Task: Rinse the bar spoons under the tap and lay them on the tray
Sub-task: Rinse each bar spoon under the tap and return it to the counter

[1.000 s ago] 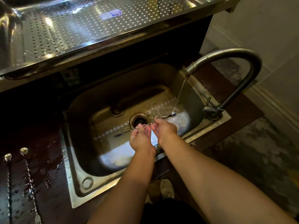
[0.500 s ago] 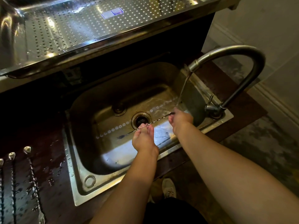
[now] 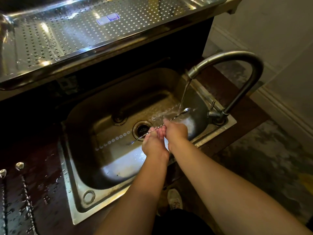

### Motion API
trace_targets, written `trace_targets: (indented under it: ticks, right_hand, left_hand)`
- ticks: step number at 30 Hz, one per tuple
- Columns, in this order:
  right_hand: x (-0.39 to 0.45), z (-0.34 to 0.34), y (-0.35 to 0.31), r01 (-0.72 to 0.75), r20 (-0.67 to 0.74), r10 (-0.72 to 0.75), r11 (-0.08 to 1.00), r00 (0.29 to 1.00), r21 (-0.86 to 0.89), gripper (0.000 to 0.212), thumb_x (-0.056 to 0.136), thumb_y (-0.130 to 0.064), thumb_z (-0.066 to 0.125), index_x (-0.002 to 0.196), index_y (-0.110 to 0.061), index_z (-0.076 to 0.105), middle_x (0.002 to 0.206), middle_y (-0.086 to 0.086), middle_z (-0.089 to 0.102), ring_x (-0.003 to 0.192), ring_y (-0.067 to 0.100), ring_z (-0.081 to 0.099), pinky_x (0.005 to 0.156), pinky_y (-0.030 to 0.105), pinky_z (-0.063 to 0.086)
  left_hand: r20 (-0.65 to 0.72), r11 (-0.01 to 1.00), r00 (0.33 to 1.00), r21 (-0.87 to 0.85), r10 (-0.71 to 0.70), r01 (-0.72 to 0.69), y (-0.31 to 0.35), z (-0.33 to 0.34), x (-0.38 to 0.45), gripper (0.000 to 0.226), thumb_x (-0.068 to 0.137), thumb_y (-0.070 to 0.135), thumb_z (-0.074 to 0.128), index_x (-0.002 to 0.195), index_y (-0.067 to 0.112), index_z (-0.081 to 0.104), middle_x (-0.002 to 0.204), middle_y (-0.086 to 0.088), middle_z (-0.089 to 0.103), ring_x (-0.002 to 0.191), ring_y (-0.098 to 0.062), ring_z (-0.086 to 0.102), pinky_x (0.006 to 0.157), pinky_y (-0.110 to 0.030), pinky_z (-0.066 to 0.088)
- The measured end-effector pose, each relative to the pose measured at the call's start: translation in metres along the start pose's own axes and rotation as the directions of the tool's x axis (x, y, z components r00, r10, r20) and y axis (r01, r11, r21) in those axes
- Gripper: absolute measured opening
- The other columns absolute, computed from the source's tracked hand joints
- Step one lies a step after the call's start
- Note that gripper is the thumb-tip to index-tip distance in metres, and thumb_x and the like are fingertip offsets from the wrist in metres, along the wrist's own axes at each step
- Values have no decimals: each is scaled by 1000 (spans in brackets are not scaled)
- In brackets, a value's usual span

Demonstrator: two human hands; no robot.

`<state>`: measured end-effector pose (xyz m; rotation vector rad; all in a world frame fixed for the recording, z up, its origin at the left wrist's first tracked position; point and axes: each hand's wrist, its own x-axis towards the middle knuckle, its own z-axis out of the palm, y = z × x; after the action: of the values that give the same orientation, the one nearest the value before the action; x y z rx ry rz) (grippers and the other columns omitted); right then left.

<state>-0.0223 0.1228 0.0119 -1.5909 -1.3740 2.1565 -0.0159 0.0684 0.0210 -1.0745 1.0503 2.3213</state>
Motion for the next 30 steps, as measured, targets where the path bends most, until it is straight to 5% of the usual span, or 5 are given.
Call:
trace_targets:
  ticks: [5, 12, 19, 27, 30]
  right_hand:
    - [2, -13, -14, 71, -69, -71, 997, 995, -3, 24, 90, -18, 64, 68, -11, 61, 56, 2, 59, 50, 17, 55, 63, 33, 51]
    - [2, -34, -44, 150, -131, -133, 981, 982, 126, 25, 90, -16, 64, 66, -13, 62, 52, 0, 58, 44, 14, 55, 49, 27, 51]
    - [9, -55, -65, 257, -193, -269, 963, 944, -86, 32, 91, -19, 62, 59, -20, 60, 59, -1, 63, 63, 19, 64, 68, 33, 52]
    - [18, -68, -93, 357, -309, -390, 921, 868, -158, 24, 94, -17, 54, 78, -3, 66, 82, 14, 71, 76, 25, 68, 73, 34, 53]
    - [20, -71, -101, 363, -342, -404, 914, 848, -180, 24, 95, -17, 52, 86, -2, 68, 86, 15, 72, 75, 23, 67, 69, 31, 52]
  left_hand:
    - [61, 997, 996, 38, -62, 60, -11, 8, 1, 10, 95, 10, 56, 100, 2, 58, 71, -11, 68, 62, -18, 68, 83, -33, 58]
    - [165, 979, 974, 157, -154, 128, -30, 35, -6, 16, 96, 17, 54, 82, 10, 56, 58, -1, 64, 48, -9, 60, 56, -22, 52]
    - [248, 944, 940, 290, -234, 159, -48, 72, -21, 18, 94, 18, 56, 103, 5, 65, 105, -17, 66, 98, -30, 63, 98, -46, 49]
    - [337, 920, 889, 340, -310, 192, -61, 102, -20, 25, 94, 20, 57, 114, 7, 62, 108, -17, 67, 89, -28, 65, 84, -38, 52]
    - [361, 909, 867, 359, -344, 212, -64, 109, -20, 12, 94, 19, 58, 96, 12, 67, 86, -10, 73, 71, -22, 70, 67, -31, 57]
